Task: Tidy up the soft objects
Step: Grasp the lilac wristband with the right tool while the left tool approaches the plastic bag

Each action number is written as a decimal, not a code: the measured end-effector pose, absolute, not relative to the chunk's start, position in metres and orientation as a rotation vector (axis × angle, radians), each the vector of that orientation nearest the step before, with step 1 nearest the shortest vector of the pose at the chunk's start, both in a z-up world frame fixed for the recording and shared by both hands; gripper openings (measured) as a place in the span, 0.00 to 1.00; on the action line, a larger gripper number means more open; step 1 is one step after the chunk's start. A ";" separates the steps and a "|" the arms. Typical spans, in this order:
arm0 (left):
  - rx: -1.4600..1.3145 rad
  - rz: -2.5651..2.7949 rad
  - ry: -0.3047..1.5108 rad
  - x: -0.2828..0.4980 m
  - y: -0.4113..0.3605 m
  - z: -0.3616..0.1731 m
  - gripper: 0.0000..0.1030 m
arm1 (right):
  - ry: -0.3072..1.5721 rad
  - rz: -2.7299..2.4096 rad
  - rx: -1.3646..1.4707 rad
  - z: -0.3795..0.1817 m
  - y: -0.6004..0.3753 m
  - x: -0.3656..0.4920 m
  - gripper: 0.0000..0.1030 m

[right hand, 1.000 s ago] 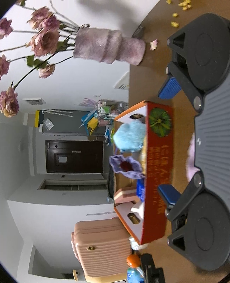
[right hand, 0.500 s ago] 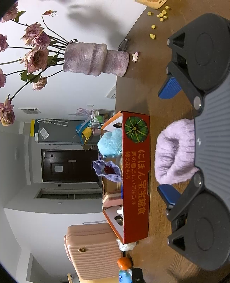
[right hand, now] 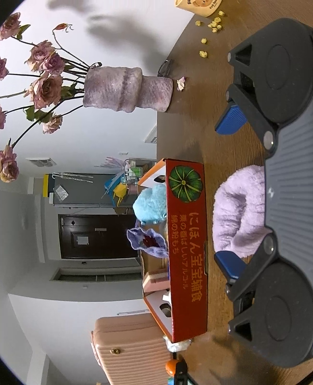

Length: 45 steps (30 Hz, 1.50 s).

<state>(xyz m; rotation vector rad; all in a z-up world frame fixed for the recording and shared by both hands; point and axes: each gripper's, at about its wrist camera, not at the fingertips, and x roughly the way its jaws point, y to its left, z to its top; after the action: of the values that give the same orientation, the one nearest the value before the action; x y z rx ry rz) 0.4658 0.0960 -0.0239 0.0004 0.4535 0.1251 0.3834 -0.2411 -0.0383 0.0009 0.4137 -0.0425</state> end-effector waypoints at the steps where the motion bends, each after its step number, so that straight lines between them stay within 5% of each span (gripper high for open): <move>1: 0.001 0.118 0.457 0.470 0.098 -0.025 1.00 | 0.414 -0.045 0.007 -0.038 -0.242 0.384 1.00; 20: 0.055 0.051 0.485 0.551 0.120 -0.036 1.00 | 0.574 -0.032 0.067 -0.058 -0.226 0.416 0.98; 25: 0.062 0.028 0.497 0.562 0.120 -0.037 1.00 | 0.642 -0.004 0.040 -0.064 -0.217 0.425 0.42; 28: 0.065 0.019 0.497 0.564 0.120 -0.037 1.00 | 0.627 -0.001 0.061 -0.063 -0.219 0.422 0.26; 45: 0.076 -0.001 0.554 0.591 0.121 -0.046 0.97 | 0.507 -0.085 0.049 -0.051 -0.225 0.410 0.24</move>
<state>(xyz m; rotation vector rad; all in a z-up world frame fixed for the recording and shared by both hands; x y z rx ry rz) 0.5913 0.1212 -0.0456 0.0763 0.5538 -0.0013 0.4099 -0.2251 -0.0508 0.0490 0.5073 -0.0850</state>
